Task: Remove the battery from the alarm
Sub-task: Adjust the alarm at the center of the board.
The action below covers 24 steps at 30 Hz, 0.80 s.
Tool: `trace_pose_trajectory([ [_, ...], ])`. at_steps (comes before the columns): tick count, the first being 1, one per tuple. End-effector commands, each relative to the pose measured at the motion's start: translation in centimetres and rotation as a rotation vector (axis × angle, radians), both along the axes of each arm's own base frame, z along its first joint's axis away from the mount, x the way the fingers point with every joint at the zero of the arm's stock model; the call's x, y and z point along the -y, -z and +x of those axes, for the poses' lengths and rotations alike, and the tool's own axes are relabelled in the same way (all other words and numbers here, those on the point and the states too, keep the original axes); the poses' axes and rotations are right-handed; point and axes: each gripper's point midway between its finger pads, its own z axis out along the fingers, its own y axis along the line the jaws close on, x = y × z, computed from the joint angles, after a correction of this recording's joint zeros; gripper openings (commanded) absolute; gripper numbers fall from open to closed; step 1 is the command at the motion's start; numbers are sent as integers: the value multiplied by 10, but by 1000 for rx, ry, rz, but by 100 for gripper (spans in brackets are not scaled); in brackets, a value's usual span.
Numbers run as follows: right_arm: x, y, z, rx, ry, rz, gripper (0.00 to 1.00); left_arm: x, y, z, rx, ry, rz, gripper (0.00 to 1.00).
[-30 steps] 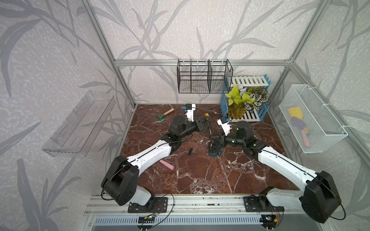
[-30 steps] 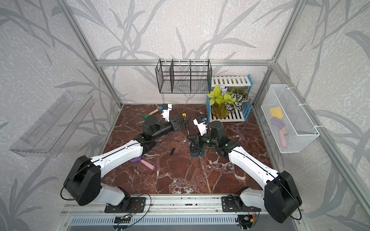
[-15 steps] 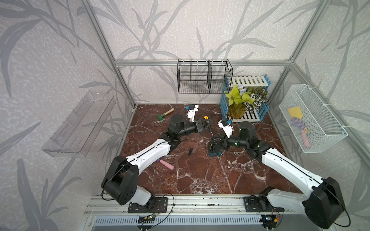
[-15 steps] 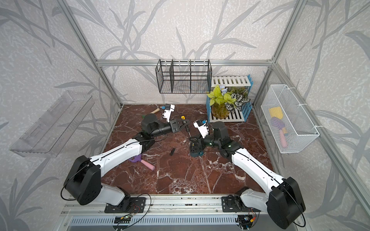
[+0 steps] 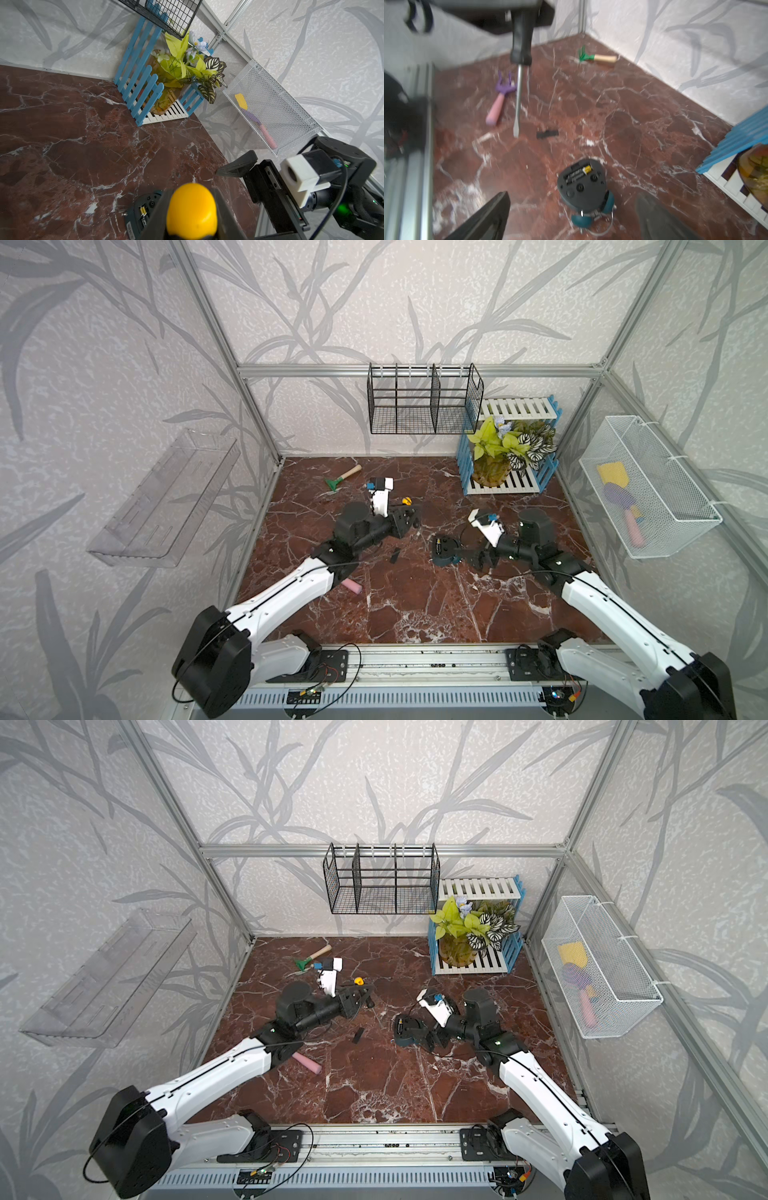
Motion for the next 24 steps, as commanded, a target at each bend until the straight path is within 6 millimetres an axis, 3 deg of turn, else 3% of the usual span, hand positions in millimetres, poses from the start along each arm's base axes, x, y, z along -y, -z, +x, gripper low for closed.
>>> trace_pose_trajectory([
  [1, 18, 68, -15, -25, -223, -311, 99, -7, 9, 2, 137, -87, 16, 0],
  [8, -2, 86, 35, 17, -241, -312, 99, 4, 12, 8, 244, -99, -35, 0],
  [18, -21, 118, 56, -130, -372, -329, 99, -6, 27, 10, 251, -157, -86, 0],
  [24, -30, 126, 52, -164, -400, -297, 99, -22, 35, 12, 253, -239, -146, 0],
])
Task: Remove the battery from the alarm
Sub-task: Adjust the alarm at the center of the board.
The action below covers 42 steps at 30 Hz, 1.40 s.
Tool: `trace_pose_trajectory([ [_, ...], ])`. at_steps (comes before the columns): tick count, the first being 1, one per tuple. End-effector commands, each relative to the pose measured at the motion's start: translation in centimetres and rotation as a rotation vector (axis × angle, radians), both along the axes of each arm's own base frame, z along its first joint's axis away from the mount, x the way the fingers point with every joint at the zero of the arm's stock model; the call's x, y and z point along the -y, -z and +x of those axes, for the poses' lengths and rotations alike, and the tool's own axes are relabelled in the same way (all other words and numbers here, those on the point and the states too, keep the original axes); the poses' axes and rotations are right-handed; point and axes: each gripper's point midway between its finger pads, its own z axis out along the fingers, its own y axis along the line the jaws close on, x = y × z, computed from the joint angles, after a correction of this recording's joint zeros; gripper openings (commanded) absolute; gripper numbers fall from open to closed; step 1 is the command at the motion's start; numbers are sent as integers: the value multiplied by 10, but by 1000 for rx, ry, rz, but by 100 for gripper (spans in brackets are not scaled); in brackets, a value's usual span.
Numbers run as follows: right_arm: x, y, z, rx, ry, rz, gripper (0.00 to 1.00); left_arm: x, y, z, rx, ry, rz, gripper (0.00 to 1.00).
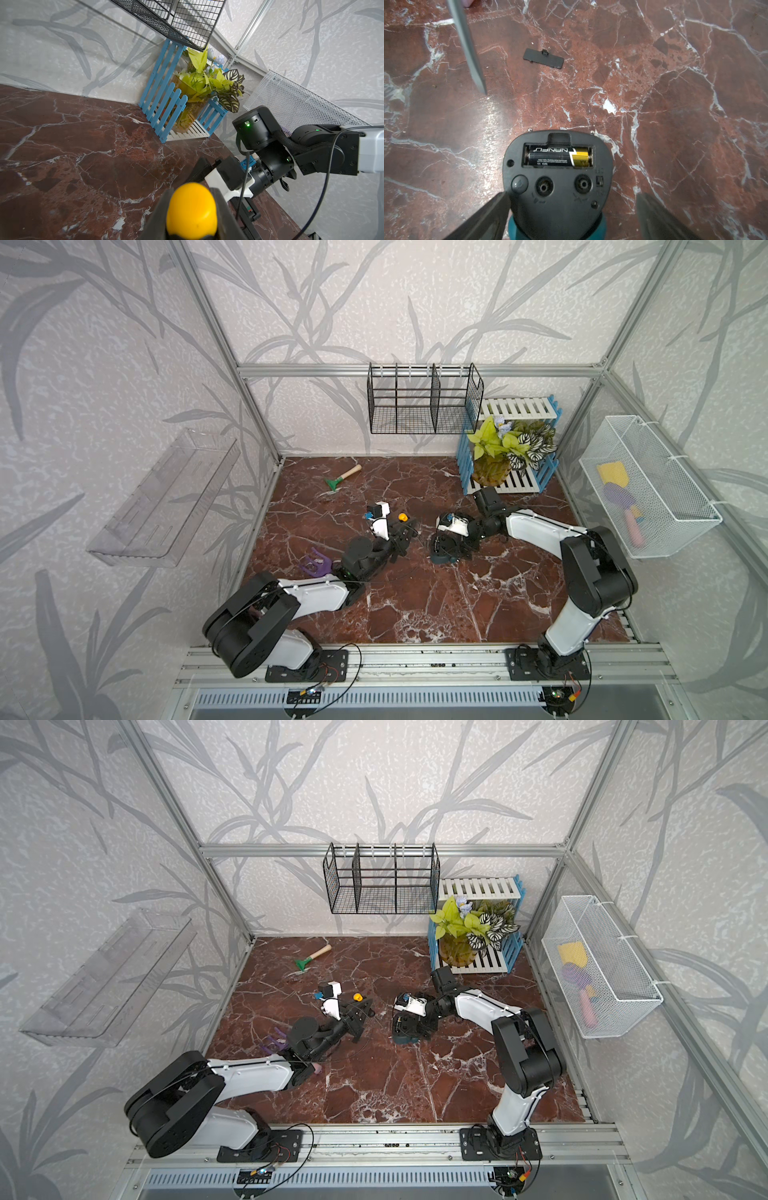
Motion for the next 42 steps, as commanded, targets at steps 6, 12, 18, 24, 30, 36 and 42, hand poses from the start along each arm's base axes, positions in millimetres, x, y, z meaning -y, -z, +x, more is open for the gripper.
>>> trace_pose_trajectory([
  [6, -3, 18, -4, -62, 35, -43, 99, -16, -21, 4, 81, -79, -174, 0],
  [12, -10, 21, -4, -36, 86, -117, 96, -17, -16, 7, 98, -89, -207, 0],
  [18, -35, 9, -12, -39, 110, -114, 94, -58, -8, 5, 77, -200, -113, 0],
  [24, -64, 8, -11, -8, 135, -111, 90, -78, -7, -8, 86, -190, 4, 0],
  [30, -100, 1, -18, -13, 195, 51, 90, -98, -8, -26, 84, -215, -36, 0],
  [36, -105, 14, -28, -4, 202, 152, 98, -94, -11, -33, 78, -165, -81, 0],
  [42, -107, 13, -35, -5, 172, 224, 100, -83, -13, -29, 71, -125, -118, 0],
])
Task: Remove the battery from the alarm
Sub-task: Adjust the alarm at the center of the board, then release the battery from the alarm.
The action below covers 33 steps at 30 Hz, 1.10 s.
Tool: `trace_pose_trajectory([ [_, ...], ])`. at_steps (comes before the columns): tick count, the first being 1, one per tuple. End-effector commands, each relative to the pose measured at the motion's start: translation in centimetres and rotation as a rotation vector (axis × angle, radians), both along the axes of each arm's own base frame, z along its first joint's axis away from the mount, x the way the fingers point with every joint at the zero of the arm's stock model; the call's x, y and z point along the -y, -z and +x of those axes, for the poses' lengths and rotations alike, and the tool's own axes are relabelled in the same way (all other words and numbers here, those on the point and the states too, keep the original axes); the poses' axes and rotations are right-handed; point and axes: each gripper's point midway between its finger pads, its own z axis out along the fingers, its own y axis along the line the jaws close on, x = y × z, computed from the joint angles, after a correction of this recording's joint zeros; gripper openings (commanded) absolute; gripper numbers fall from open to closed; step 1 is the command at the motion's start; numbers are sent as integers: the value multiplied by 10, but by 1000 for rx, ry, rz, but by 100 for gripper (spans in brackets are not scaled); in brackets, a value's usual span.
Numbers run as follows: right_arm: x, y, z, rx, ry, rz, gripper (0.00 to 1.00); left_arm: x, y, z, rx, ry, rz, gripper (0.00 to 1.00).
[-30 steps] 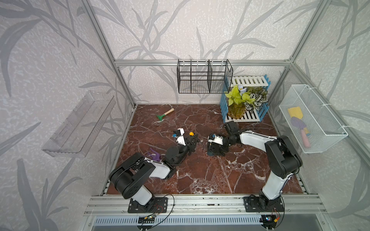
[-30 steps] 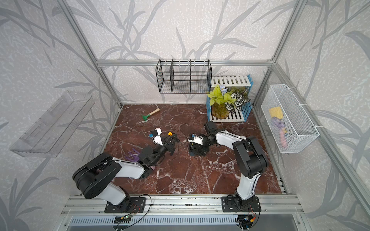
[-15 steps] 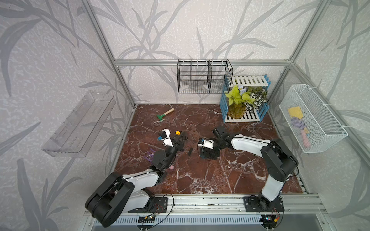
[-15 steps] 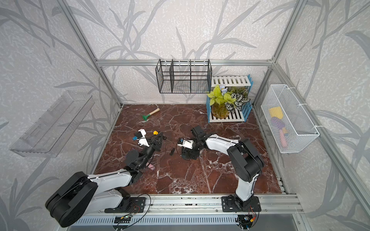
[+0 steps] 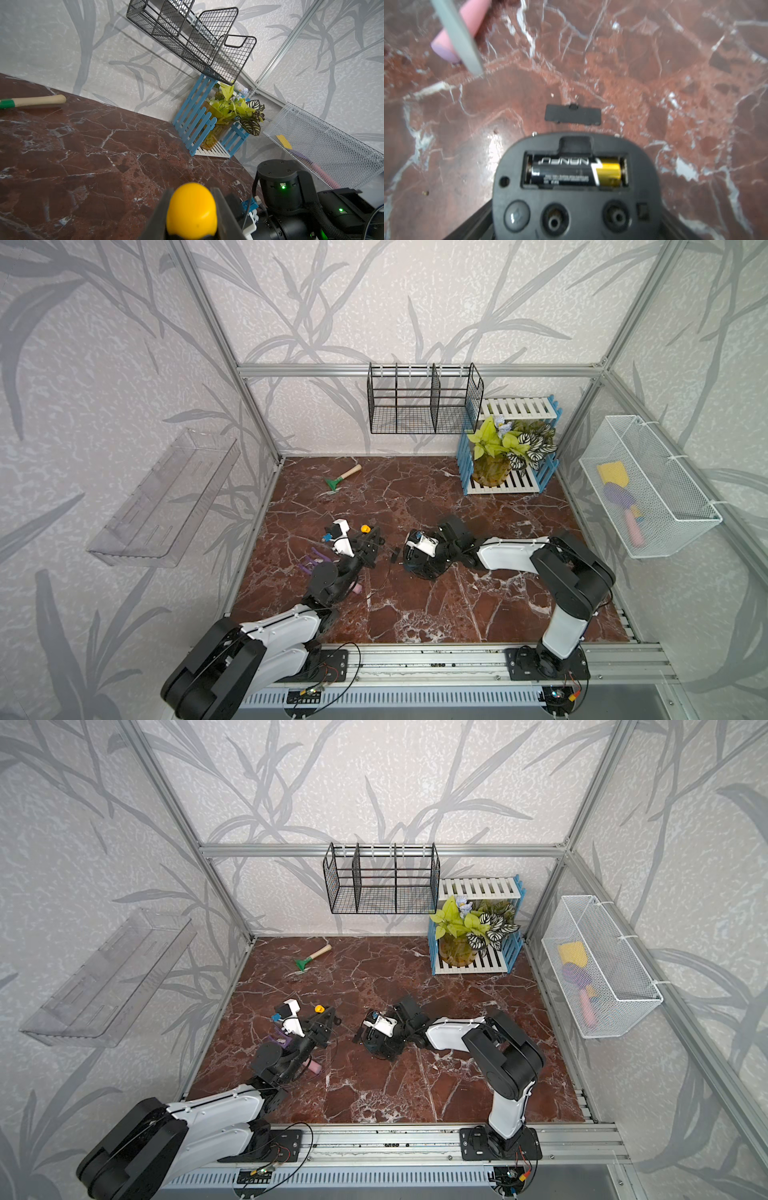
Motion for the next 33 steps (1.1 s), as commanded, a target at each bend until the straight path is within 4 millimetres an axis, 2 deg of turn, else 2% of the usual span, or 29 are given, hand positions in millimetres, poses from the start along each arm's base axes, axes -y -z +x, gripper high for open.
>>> trace_pose_trajectory([
  [1, -10, -16, 1, 37, -14, 128, 100, 9, -19, 0, 53, 42, -54, 0],
  [9, -6, 1, 1, 10, -26, 198, 91, 26, -22, 10, 78, 65, -43, 0],
  [16, -5, 7, 1, -7, -5, 209, 79, 37, -14, 18, 72, 39, 2, 0],
  [20, -4, 8, 1, -6, -1, 206, 78, 35, -4, 21, 69, -3, 60, 0],
  [27, -4, 11, -1, -23, -3, 197, 75, 38, 2, 26, 87, -11, 134, 0],
  [33, -3, 12, -2, -29, -4, 193, 74, 46, 8, 30, 80, 12, 194, 0],
])
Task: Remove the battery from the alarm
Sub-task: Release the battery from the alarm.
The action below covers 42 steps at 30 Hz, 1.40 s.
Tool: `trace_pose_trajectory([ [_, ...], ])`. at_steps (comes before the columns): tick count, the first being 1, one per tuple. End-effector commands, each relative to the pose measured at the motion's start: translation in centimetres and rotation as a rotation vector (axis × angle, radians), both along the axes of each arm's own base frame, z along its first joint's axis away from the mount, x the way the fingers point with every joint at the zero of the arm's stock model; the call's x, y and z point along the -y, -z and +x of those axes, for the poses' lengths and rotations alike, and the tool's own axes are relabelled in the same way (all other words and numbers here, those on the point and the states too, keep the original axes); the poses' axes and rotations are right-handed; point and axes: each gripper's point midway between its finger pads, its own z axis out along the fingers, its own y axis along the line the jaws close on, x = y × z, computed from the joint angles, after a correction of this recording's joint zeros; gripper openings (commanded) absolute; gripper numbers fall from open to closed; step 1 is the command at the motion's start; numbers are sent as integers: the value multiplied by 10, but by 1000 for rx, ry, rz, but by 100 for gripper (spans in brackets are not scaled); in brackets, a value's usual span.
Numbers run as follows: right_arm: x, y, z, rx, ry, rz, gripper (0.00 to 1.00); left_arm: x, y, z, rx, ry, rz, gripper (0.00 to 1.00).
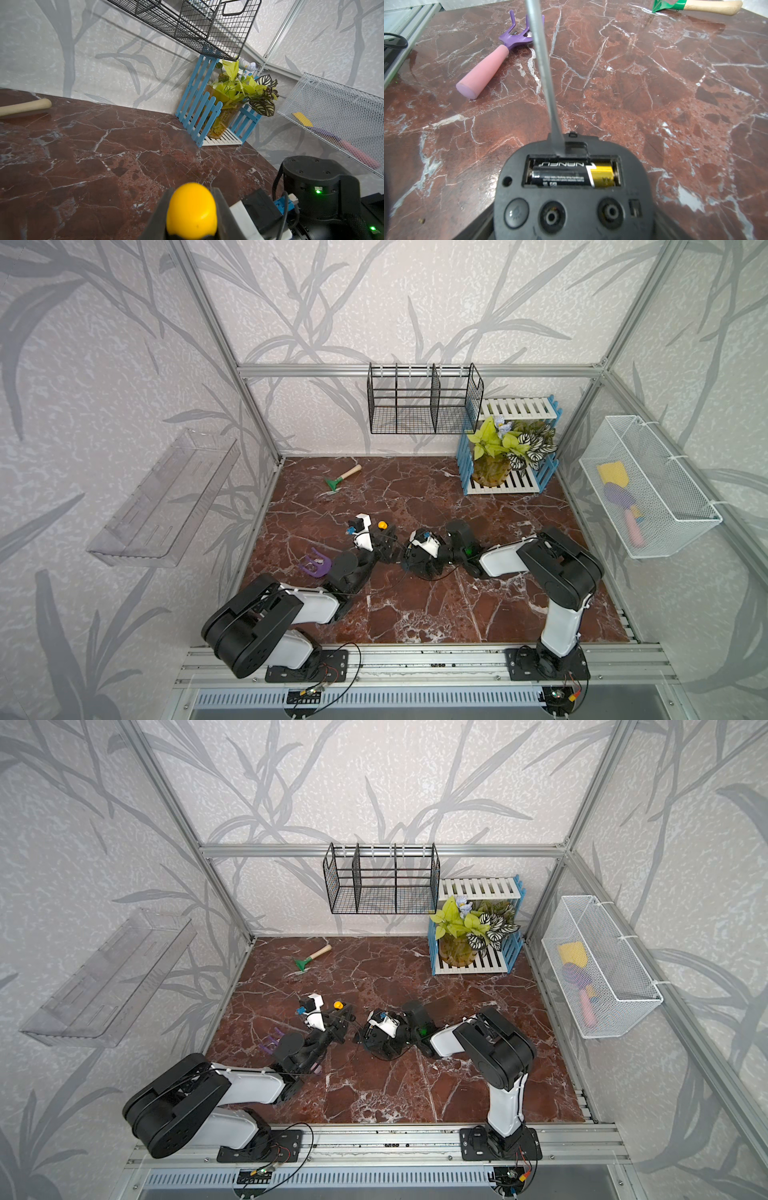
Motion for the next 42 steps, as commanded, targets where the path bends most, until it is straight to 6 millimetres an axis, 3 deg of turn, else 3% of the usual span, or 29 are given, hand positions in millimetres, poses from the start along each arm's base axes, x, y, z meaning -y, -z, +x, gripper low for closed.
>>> trace_pose_trajectory([
  [1, 3, 11, -6, -52, -1, -15, 74, 8, -5, 5, 34, 13, 43, 0],
  [12, 3, 11, -7, -66, 6, -10, 72, 22, 7, 3, 15, 50, 106, 0],
  [28, 2, 11, -7, -72, 23, -6, 69, 45, 46, -29, 6, 3, 398, 0],
  [42, 5, 14, -10, -91, 36, -7, 67, 29, 66, -38, -108, 1, 216, 0],
])
